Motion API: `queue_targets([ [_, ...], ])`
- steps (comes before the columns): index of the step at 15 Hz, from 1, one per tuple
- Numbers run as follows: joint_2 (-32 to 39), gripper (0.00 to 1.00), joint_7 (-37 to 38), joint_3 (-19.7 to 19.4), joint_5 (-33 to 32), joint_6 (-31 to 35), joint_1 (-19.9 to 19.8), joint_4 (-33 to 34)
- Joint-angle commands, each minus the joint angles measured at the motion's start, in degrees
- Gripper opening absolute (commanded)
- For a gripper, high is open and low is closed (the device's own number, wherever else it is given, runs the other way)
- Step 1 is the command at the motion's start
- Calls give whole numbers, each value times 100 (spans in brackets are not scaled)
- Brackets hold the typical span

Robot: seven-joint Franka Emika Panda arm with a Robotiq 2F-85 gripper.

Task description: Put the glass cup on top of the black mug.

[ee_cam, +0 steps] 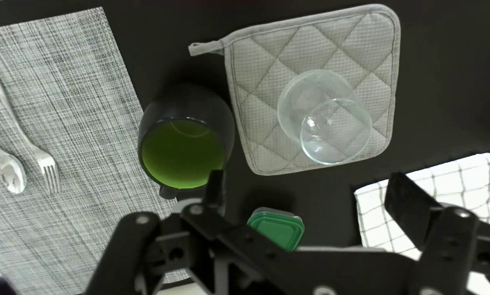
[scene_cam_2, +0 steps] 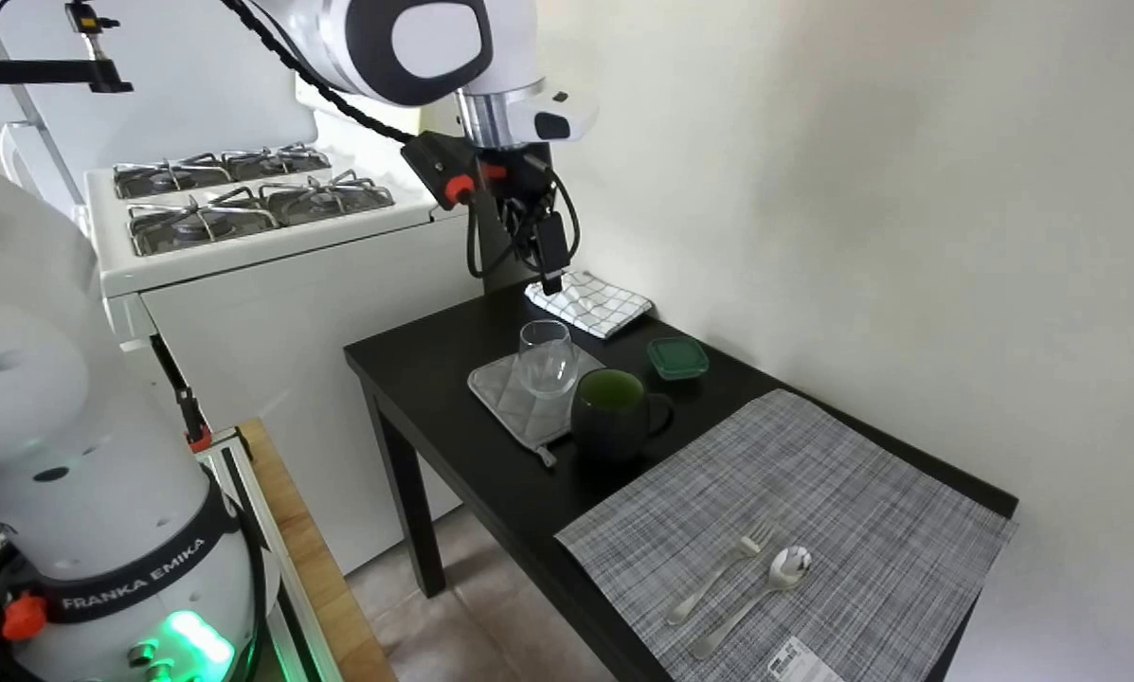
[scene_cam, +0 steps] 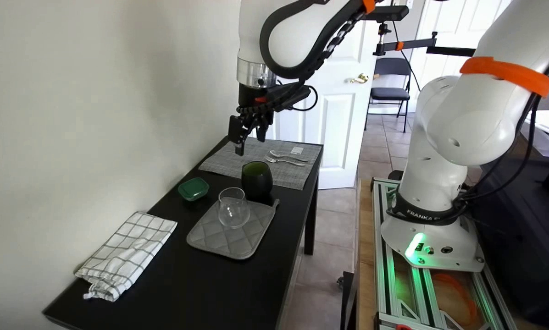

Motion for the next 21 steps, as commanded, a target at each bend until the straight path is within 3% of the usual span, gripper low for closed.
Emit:
queue_targets([
  [1, 770, 100, -158, -38, 305, 673, 125, 37],
  [7, 1664, 100, -554, -58, 885, 1176, 396, 211],
  [21, 2527, 100, -410, -55, 583, 1239, 226, 544],
])
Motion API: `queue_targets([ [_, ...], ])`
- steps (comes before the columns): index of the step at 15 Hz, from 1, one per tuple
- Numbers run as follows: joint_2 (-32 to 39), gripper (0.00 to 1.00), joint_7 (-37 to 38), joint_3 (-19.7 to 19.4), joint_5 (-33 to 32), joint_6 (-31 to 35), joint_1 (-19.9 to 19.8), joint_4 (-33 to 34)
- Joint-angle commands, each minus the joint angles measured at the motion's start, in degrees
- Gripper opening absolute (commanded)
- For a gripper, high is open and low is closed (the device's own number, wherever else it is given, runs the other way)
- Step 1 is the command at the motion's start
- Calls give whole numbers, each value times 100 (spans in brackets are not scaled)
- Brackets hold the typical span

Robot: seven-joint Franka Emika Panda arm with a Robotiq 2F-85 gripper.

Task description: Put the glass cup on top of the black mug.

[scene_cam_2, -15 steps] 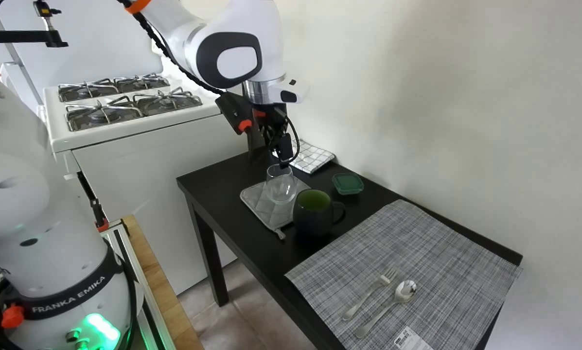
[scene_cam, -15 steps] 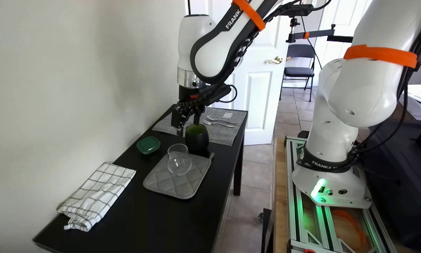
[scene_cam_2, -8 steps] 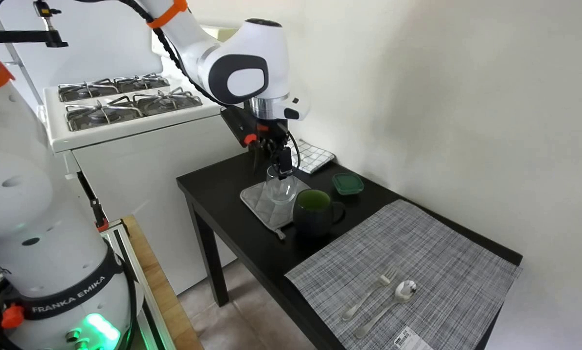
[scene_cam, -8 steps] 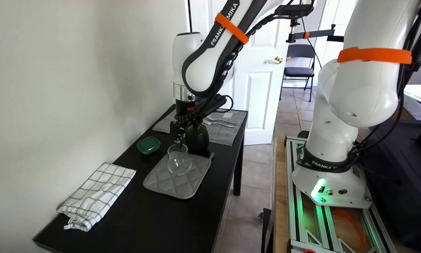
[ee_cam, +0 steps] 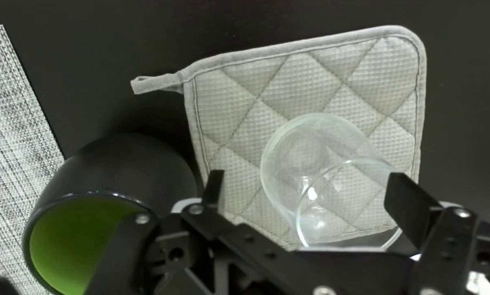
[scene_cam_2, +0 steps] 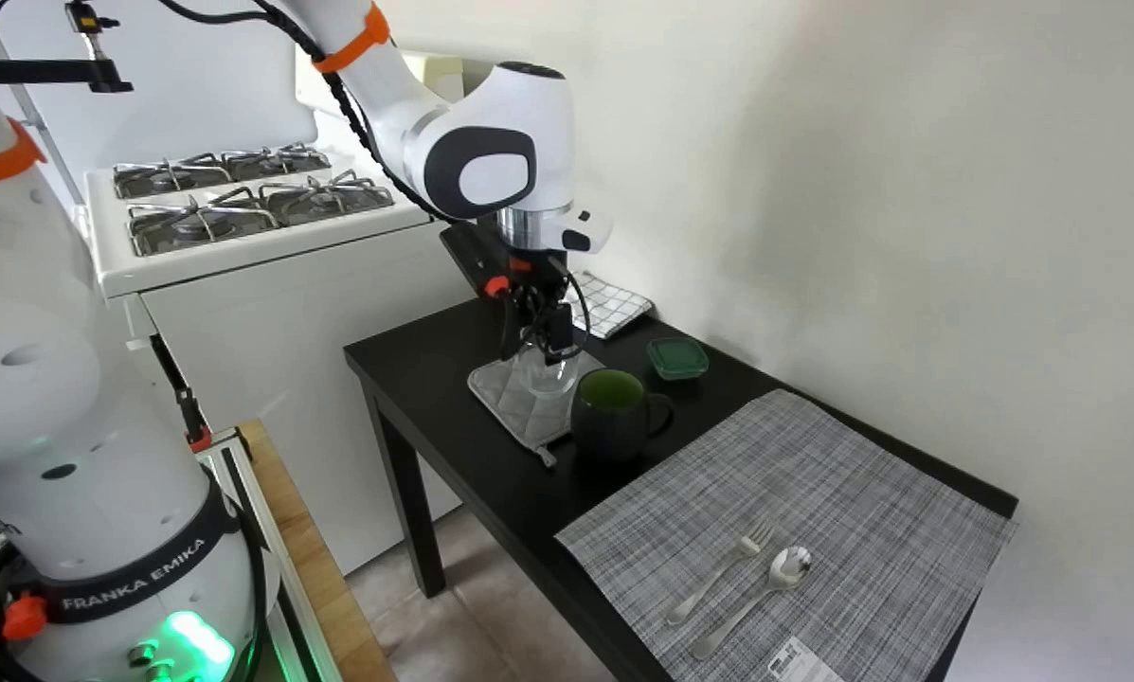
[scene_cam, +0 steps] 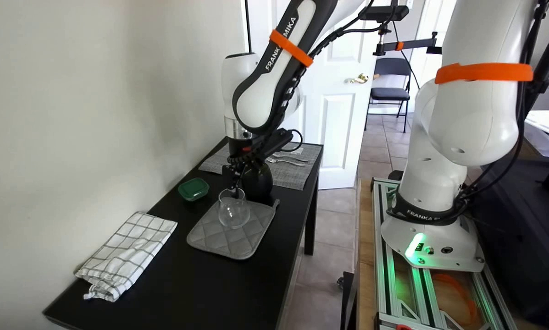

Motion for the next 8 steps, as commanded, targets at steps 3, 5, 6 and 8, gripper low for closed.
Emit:
queue_targets([
  [3, 290, 100, 64, -46, -123, 176, -53, 121],
  [5, 358, 100, 57, -47, -124, 235, -49, 151],
  [6, 386, 100, 49, -47, -120, 266, -45, 162],
  [8, 445, 100, 64, -48, -134, 329, -41, 187],
])
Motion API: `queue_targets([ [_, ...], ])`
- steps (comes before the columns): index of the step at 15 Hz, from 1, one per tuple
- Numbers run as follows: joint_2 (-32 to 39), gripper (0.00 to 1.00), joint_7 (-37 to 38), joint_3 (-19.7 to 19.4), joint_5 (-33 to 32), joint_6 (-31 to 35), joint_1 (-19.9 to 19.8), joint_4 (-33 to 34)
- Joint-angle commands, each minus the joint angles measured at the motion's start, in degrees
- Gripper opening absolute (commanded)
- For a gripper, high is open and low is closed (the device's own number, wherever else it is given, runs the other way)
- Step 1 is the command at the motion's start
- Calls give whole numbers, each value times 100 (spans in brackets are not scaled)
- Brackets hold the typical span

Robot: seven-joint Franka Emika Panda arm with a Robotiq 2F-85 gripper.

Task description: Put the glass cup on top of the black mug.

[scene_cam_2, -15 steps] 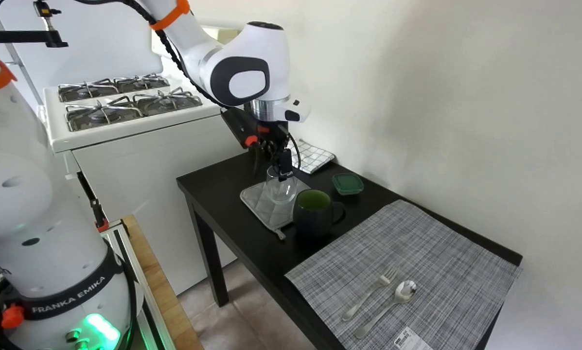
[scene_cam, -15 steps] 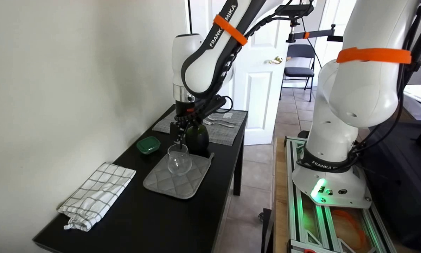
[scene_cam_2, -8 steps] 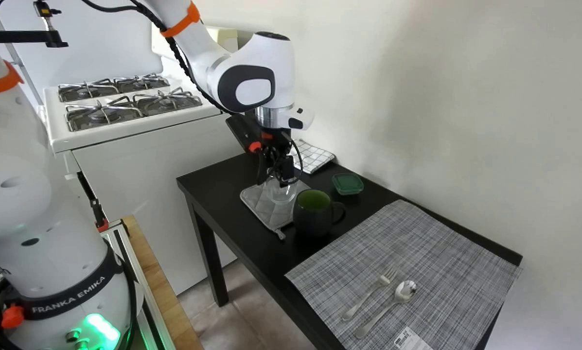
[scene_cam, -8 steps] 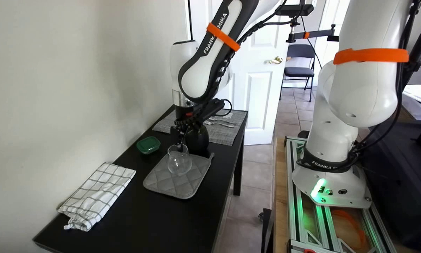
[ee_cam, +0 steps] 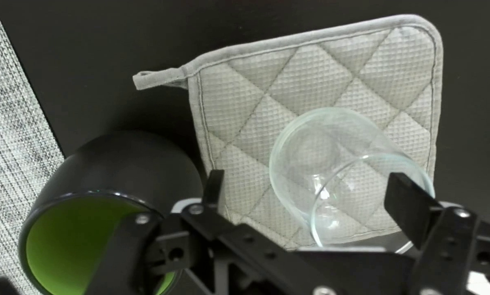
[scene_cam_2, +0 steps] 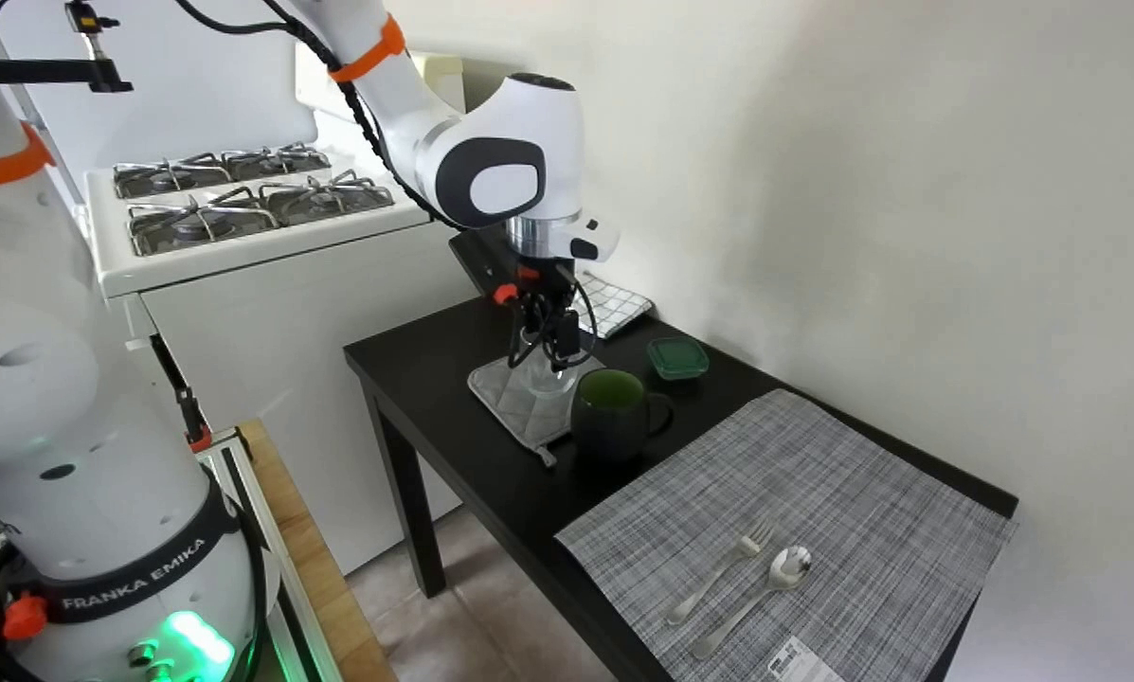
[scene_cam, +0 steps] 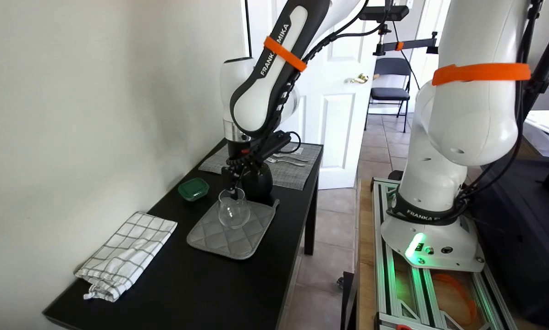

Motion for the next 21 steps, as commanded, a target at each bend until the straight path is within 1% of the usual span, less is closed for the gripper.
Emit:
queue_targets([
  [1, 218, 75, 63, -14, -125, 273, -1, 73],
  [2, 237, 72, 71, -18, -150, 319, 0, 76],
  [3, 254, 66, 85, -20, -174, 371, 2, 72],
  [4, 271, 56, 81, -23, -184, 412, 2, 71],
  [11, 323, 2, 101, -37, -261, 471, 5, 79],
  [13, 321, 0, 115, -40, -295, 470, 7, 81],
  [18, 340, 1, 138, -68, -399, 429, 2, 81],
  [21, 188, 1, 137, -73, -430, 312, 6, 79],
])
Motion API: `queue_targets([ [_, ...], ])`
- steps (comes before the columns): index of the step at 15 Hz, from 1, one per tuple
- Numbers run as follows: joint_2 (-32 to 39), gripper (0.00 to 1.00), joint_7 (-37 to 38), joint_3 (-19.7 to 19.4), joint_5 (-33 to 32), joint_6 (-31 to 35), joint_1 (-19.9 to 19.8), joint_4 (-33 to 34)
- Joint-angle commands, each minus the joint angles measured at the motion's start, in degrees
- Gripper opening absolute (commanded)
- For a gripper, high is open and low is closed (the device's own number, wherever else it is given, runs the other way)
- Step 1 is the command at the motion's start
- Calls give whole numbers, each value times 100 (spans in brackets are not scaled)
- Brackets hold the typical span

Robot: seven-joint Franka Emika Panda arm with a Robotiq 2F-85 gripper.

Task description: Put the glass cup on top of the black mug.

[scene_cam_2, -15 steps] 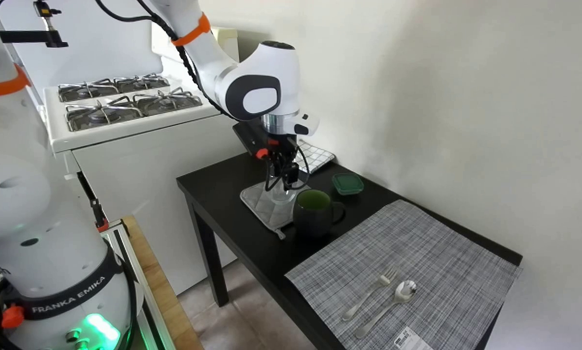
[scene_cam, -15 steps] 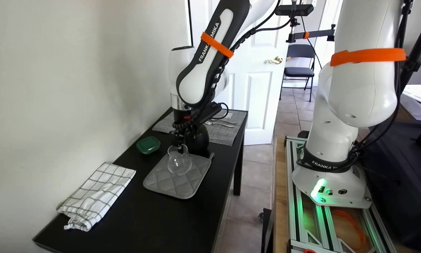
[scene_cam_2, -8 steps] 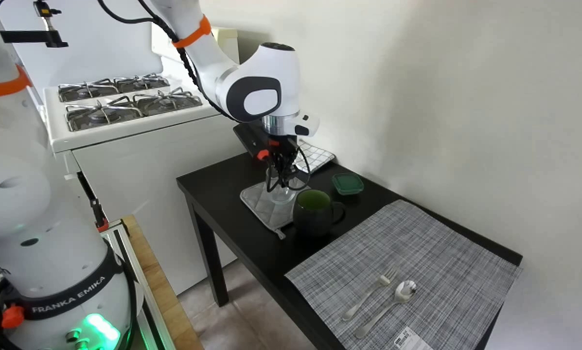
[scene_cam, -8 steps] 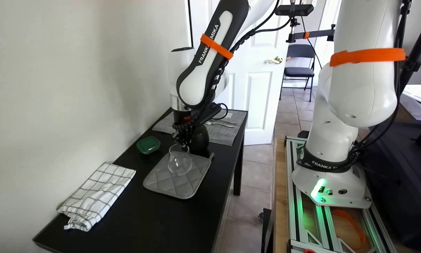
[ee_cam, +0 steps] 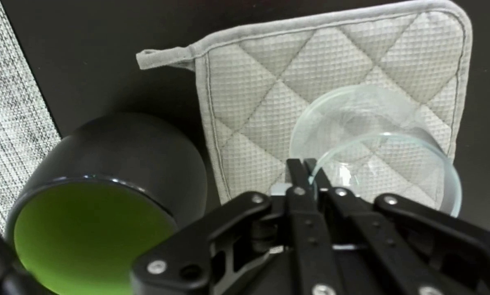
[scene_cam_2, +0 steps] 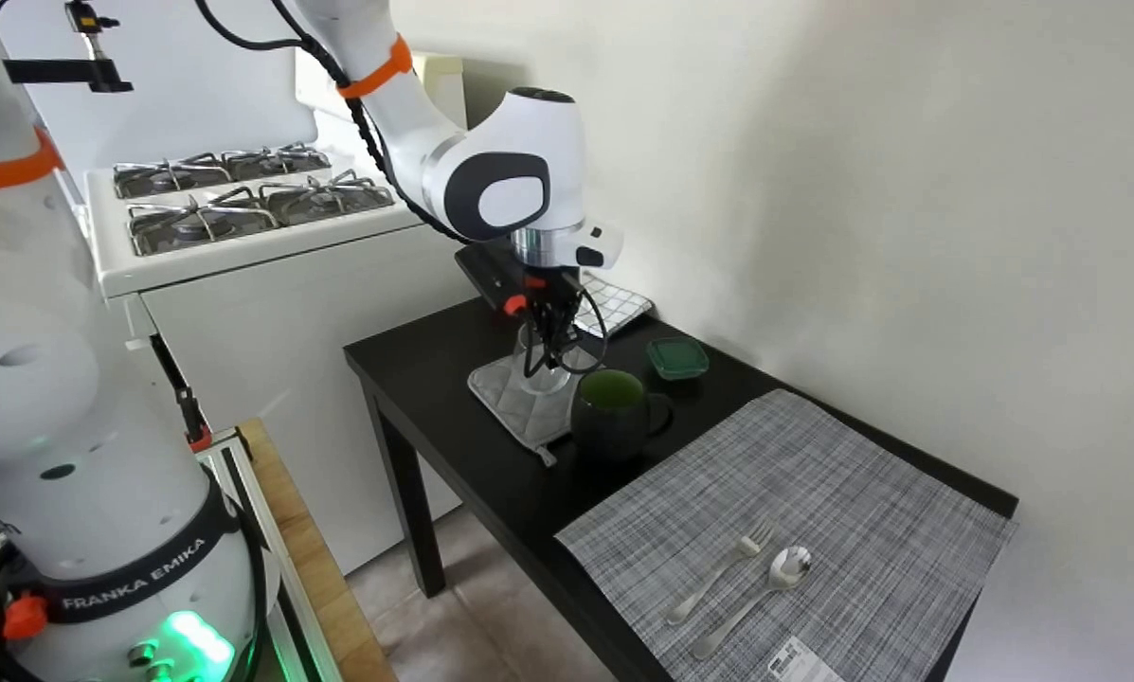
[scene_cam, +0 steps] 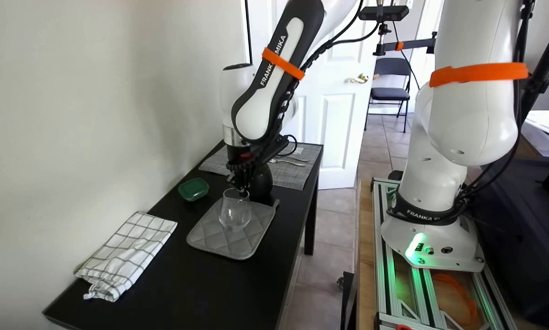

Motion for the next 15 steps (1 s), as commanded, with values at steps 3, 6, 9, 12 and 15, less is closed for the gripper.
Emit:
queue_targets([
  [3, -520, 1, 108, -28, -151, -248, 1, 36],
  [6, -987, 1, 5, -13, -117, -527, -21, 100],
  [9, -1417, 1, -21, -15, -202, -1085, -67, 212],
  [12, -1813, 1, -29, -29, -336, -1858, -148, 351],
  [15, -2037, 1, -43, -56, -652, -2502, -322, 520],
])
